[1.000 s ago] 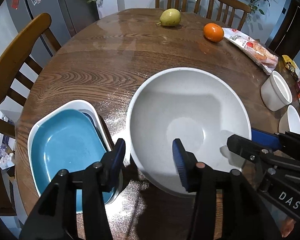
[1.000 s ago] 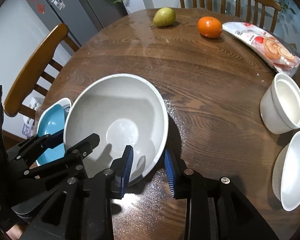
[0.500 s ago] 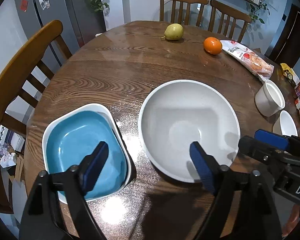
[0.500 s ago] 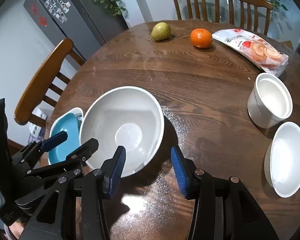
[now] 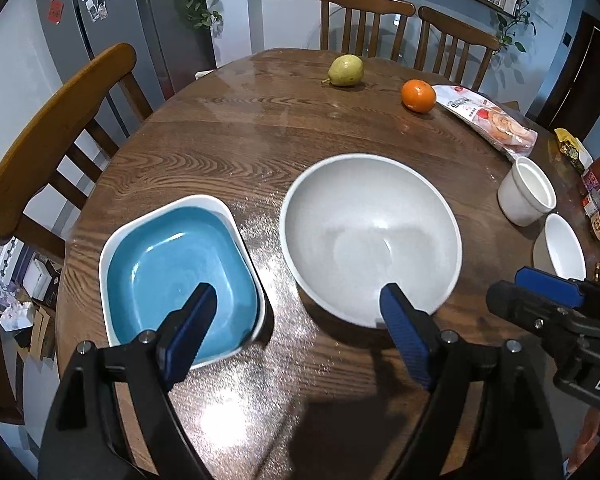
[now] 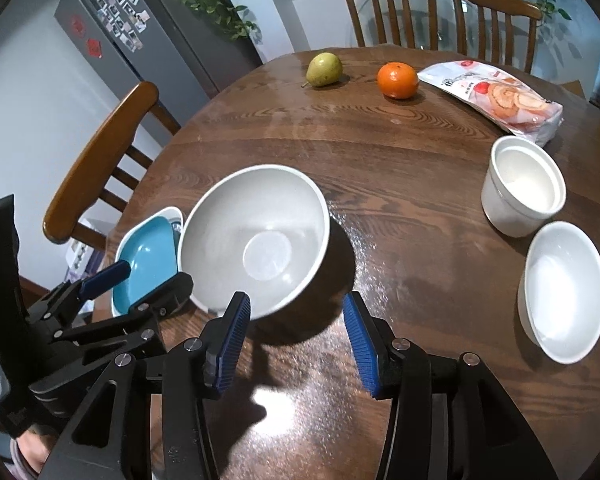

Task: Organize plates and bowls
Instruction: 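Move both grippers to the medium white bowl and close on its rim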

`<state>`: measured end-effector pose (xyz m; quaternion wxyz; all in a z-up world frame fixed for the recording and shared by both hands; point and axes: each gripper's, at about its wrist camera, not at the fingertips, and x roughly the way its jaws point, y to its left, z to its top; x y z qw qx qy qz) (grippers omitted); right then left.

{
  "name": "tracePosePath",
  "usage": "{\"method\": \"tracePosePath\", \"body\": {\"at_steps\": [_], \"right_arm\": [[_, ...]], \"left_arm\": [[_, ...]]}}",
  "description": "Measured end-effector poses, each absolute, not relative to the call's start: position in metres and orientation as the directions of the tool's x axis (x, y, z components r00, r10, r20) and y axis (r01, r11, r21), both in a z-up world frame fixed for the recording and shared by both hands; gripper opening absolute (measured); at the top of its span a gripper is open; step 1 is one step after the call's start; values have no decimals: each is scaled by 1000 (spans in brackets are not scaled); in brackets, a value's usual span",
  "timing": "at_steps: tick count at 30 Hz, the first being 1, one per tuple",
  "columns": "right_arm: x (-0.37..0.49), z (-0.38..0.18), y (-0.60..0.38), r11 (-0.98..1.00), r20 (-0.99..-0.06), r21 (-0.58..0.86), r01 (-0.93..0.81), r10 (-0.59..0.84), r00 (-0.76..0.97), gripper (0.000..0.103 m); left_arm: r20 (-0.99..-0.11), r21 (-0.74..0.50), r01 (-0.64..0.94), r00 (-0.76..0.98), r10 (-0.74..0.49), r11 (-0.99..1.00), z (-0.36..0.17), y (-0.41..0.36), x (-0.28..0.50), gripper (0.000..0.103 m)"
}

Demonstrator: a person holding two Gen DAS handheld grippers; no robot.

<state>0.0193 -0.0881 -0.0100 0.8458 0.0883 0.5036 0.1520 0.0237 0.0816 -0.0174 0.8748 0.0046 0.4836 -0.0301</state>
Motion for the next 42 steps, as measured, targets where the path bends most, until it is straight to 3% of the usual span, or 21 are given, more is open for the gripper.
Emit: {"method": "tracePosePath", "body": {"at_steps": [10,24,42], "right_arm": [[-18,-21,-126,943,-828,306,-132,332,451,49],[-65,-21,-238,933,-808,348,90,250,533,49],[-82,-14,-313,938,-802,313,150,176,571,49]], "left_arm": [[-858,-20,124,508,-81,992,-19,52,5,83],[-862,43,297,493,-114,954,-18,-29,-21,83],[-848,81,391,510,-143,917,-13,-114,-35,83]]}}
